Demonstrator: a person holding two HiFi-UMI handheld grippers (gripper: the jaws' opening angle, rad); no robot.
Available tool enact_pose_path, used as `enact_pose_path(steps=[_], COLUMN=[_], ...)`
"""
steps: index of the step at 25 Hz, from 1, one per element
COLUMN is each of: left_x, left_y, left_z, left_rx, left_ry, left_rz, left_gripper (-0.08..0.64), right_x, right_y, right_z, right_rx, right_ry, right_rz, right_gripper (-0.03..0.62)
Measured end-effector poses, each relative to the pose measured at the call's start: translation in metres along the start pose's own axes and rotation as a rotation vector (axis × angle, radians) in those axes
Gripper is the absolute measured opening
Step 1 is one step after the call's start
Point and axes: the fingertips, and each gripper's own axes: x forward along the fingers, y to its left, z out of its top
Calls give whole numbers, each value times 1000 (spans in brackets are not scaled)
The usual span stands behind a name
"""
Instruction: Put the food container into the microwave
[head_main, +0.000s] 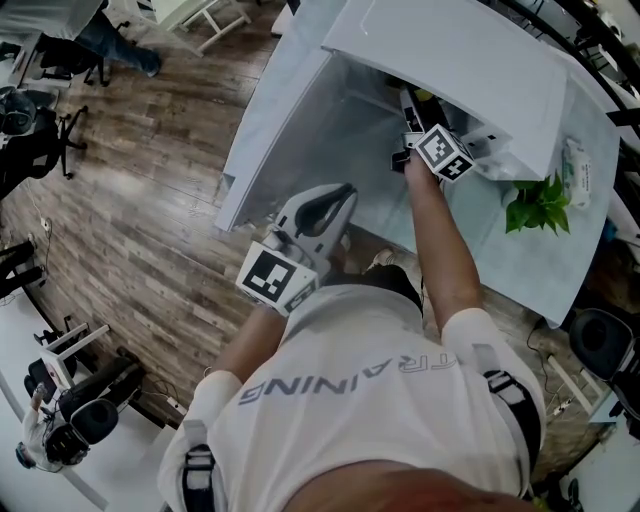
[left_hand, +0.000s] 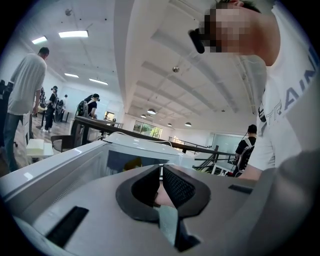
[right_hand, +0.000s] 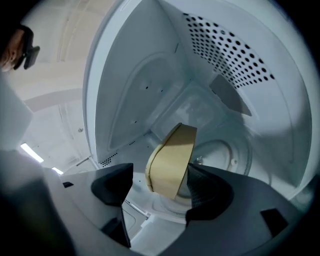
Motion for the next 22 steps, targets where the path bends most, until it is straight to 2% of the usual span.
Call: enact_pose_path(steps=[5, 10, 13, 16, 18, 22], left_x=[2, -1, 0, 1, 0, -2], left_y=[-3, -5, -7, -10, -9, -4], left_z=[-5, -7, -10, -12, -13, -12], left_rx=[6, -6, 16, 33, 19, 13], left_ry=[7, 18, 20, 30, 32, 31], left_rz=[-15, -31, -47, -59, -58, -49], left_gripper=[48, 48, 48, 48, 48, 48], right_x=[3, 4, 5, 4, 1, -1], right_y=[-4, -13, -20, -32, -37, -37], right_z=[-10, -24, -29, -34, -33, -36], right_rx=[-156, -316, -381, -387, -375, -300], right_ry=[105, 229, 276, 317, 334, 358], right_rz=[-38, -133, -192, -255, -293, -281], right_gripper=[349, 353, 353, 351, 309, 242])
